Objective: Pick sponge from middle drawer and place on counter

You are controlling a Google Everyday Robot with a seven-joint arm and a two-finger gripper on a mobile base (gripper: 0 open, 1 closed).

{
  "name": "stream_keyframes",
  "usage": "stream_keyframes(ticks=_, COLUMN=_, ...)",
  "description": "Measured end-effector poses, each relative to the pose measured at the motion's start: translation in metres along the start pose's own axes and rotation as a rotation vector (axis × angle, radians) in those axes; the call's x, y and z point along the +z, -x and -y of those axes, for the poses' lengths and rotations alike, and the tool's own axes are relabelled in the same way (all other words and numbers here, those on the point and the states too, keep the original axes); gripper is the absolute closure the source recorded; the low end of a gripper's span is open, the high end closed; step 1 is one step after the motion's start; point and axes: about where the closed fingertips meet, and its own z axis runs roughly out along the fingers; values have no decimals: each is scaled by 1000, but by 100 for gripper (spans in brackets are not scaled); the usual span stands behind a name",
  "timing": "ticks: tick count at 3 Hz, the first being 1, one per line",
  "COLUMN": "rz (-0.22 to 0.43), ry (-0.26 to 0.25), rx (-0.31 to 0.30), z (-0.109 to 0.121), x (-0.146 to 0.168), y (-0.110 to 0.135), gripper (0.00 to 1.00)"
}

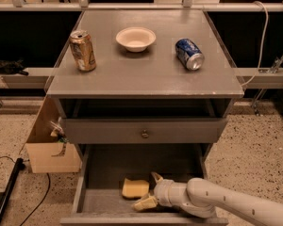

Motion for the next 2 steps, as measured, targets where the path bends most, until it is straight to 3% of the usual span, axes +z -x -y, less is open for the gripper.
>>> stream_keyframes(ticks=1, rz=-29, ry=10, rx=-4, z=-11, x=-1, y=-7, gripper=0)
stream_keyframes(ticks=2, rz=-34, ry=12, rx=-5, z=-13, x=-2, y=-8, gripper=21)
